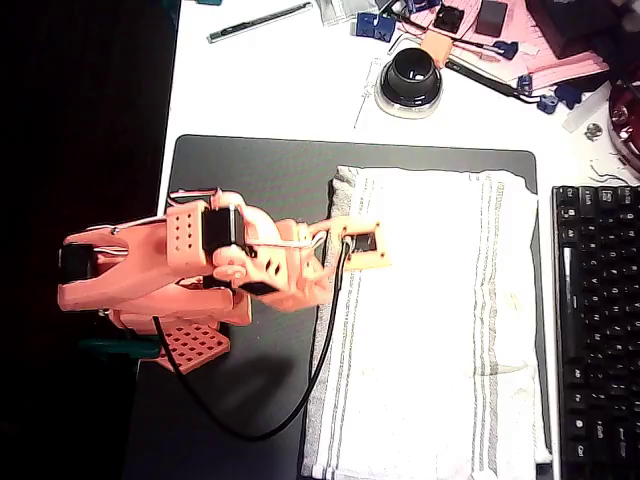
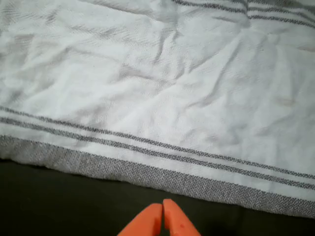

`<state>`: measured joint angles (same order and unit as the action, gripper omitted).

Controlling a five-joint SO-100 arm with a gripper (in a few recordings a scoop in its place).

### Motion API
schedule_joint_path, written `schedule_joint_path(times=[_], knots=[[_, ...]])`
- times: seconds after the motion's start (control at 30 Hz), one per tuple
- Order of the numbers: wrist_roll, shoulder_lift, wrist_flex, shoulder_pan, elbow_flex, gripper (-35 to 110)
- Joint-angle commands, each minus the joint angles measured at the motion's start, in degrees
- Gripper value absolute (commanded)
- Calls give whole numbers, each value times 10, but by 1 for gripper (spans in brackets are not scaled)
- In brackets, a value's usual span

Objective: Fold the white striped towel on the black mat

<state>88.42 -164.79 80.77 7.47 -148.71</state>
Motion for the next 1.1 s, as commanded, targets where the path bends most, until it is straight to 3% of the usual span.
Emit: schedule_joint_path(times=[0.0, 0.53, 1.07], knots=[[-18, 50, -4, 25, 50, 0], [-302, 420, 40, 256, 424, 0], [-361, 800, -36, 308, 667, 5]])
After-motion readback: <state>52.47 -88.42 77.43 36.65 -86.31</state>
